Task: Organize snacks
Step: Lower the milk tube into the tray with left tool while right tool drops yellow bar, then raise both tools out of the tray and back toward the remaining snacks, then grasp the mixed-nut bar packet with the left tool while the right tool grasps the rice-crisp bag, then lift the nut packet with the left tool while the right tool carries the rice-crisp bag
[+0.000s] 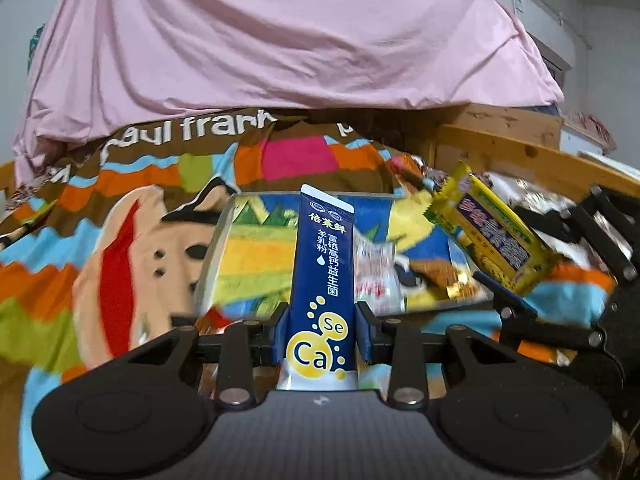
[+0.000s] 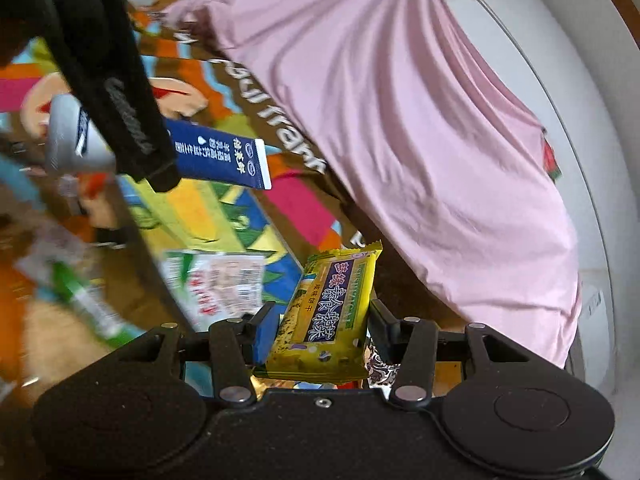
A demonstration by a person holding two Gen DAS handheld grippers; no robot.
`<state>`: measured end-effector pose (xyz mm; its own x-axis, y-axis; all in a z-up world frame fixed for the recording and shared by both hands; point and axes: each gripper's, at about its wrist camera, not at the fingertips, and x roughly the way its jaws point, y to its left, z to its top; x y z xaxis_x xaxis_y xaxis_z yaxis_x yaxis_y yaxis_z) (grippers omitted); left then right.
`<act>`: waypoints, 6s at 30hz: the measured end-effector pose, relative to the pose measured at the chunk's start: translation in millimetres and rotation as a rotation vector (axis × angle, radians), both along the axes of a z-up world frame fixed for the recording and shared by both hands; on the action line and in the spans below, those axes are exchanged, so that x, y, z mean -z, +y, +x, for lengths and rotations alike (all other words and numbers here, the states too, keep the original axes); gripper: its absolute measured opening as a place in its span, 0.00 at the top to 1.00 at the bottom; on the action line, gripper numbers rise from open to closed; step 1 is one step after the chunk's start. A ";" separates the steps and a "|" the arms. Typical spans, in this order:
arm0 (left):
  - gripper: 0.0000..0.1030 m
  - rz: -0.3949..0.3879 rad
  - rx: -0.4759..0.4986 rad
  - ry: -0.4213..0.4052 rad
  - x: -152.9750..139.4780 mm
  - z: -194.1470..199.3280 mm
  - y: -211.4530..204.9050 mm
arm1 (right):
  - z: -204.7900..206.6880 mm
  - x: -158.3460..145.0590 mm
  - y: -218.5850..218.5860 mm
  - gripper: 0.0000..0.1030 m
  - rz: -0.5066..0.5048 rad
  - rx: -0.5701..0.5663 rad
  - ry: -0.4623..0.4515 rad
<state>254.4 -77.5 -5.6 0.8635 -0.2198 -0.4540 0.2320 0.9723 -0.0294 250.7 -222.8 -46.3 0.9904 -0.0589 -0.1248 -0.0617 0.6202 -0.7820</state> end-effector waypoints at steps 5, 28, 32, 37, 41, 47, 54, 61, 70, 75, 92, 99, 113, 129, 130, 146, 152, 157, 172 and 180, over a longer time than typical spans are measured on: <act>0.64 -0.040 -0.004 0.014 -2.3 64.5 -23.9 | 47.0 5.5 -21.2 0.51 0.055 0.028 0.012; 0.63 -0.024 0.001 0.234 48.2 163.4 -82.4 | 105.6 29.1 -65.2 0.50 0.433 0.118 0.247; 0.60 -0.031 -0.014 0.247 52.2 165.2 -81.6 | 106.3 25.0 -70.0 0.42 0.460 0.124 0.243; 0.36 -0.091 -0.032 0.233 45.3 157.3 -75.8 | 86.3 6.7 -80.4 0.28 0.542 0.126 0.179; 0.21 -0.136 -0.056 0.193 30.9 138.2 -67.5 | 58.6 -16.4 -87.0 0.15 0.607 0.116 0.099; 0.05 -0.174 -0.088 0.066 -0.7 86.0 -48.1 | 15.2 -57.9 -96.3 0.04 0.713 0.093 0.015; 0.01 -0.172 -0.134 -0.051 -35.2 19.7 -16.1 | -42.1 -89.0 -99.1 0.01 0.802 0.063 -0.036; 0.00 -0.166 -0.160 -0.120 -54.2 -44.3 10.7 | -97.9 -93.9 -93.6 0.01 0.822 0.054 -0.023; 0.00 -0.126 -0.170 -0.126 -47.3 -102.6 34.3 | -159.0 -84.8 -81.4 0.01 0.883 0.042 0.054; 0.00 -0.109 -0.168 -0.105 -36.3 -123.6 44.8 | -176.1 -77.3 -68.6 0.01 0.855 0.049 0.097; 0.00 -0.050 -0.137 0.005 3.1 -155.3 68.8 | -170.4 -47.3 -39.5 0.01 0.770 0.057 0.311; 0.00 -0.039 -0.114 0.033 13.4 -150.5 73.4 | -161.1 -38.8 -32.6 0.01 0.743 0.056 0.371; 0.00 -0.002 -0.021 0.079 29.5 -119.6 71.7 | -137.8 -22.9 -25.4 0.01 0.701 0.054 0.465; 0.00 -0.045 0.119 0.170 40.3 -47.0 77.4 | -60.6 1.2 -41.0 0.01 0.632 -0.161 0.587; 0.00 -0.043 0.145 0.182 41.2 -40.7 77.1 | -54.0 4.3 -41.4 0.01 0.633 -0.168 0.599; 0.01 0.018 0.416 0.328 68.1 37.8 54.9 | 16.4 45.8 -41.0 0.01 0.658 -0.330 0.780; 0.14 0.026 0.417 0.341 76.7 42.3 51.7 | 19.8 48.8 -42.8 0.03 0.694 -0.336 0.801; 0.32 0.021 0.413 0.347 78.7 39.9 50.5 | 15.8 48.0 -40.1 0.10 0.679 -0.331 0.789; 0.61 -0.016 0.102 0.393 65.9 3.8 35.0 | -24.0 30.6 -35.0 0.22 0.743 -0.136 0.775; 0.61 -0.019 0.053 0.403 56.9 -32.6 27.0 | -57.6 20.1 -29.8 0.22 0.647 -0.088 0.730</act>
<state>221.8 -50.6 -62.5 0.6046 -0.2707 -0.7492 0.2478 0.9577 -0.1460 193.1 -252.5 -66.3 0.6548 0.3068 -0.6907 -0.4614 0.8861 -0.0438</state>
